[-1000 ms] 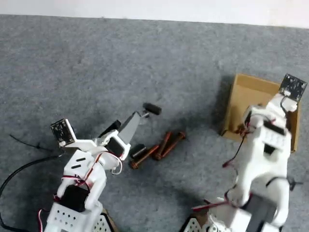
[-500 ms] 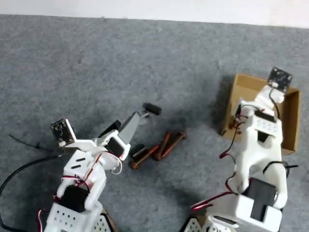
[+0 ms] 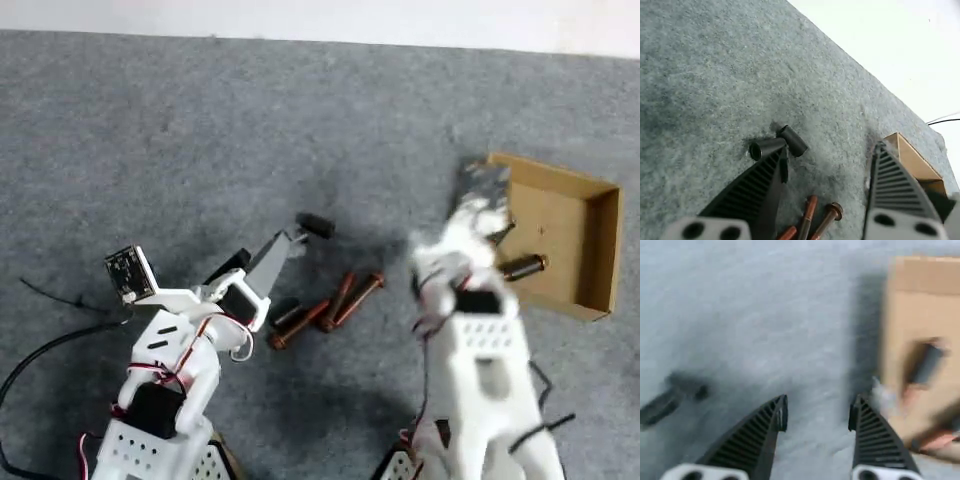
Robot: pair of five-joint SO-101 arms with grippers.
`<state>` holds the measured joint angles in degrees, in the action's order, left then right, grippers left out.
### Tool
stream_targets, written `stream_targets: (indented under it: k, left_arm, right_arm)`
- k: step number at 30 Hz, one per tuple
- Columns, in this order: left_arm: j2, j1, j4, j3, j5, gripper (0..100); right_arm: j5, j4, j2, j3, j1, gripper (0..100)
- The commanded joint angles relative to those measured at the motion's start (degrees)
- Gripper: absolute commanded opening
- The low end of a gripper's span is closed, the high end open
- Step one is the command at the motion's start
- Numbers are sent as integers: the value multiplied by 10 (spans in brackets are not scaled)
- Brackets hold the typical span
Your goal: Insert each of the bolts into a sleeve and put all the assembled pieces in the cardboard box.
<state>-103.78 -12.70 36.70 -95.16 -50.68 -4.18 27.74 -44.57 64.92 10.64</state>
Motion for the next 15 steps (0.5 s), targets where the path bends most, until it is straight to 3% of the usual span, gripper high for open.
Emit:
stream_targets:
  k: [1,7,15]
  left_arm:
    - [-6,44,-6,14,-2,252]
    - [-6,137,-45,14,-64,252]
    - [-6,147,-48,15,-64,252]
  right_arm:
    - [72,1,-109,54,98,177]
    - [114,1,-189,124,189,177]
    - [201,2,-116,63,240,176]
